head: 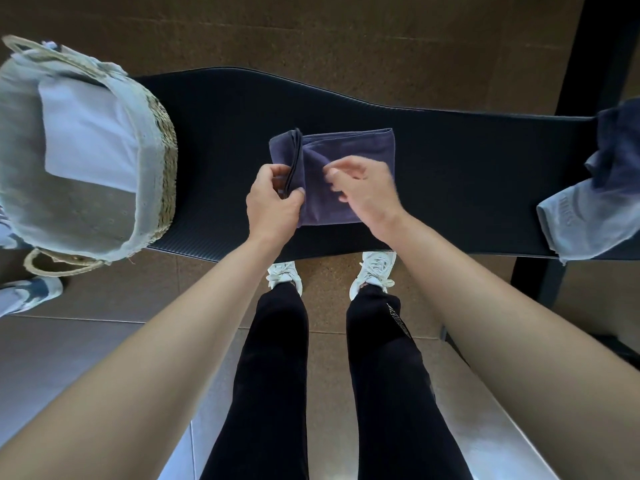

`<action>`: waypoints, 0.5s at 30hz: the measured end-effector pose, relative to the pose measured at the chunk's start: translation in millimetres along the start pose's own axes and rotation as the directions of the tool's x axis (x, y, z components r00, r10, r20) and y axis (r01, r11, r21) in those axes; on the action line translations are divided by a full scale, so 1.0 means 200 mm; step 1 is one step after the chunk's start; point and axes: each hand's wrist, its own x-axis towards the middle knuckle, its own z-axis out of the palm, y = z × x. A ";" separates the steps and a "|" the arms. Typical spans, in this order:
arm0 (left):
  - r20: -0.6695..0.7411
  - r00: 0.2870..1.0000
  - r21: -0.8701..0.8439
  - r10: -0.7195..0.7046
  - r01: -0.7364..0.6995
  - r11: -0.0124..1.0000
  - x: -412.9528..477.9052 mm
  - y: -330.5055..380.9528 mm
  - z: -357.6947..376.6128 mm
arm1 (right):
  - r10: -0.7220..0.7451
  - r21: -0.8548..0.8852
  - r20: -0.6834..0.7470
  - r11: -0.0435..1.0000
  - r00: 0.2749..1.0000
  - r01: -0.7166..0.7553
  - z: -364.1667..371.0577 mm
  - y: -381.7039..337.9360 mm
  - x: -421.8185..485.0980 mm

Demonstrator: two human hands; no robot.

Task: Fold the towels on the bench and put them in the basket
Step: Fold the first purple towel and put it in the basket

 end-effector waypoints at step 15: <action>0.018 0.980 -0.254 -0.199 0.197 0.947 0.07 -0.01 -0.08 | 0.284 -0.198 -0.400 0.902 0.871 -0.385 -0.14 0.13 0.17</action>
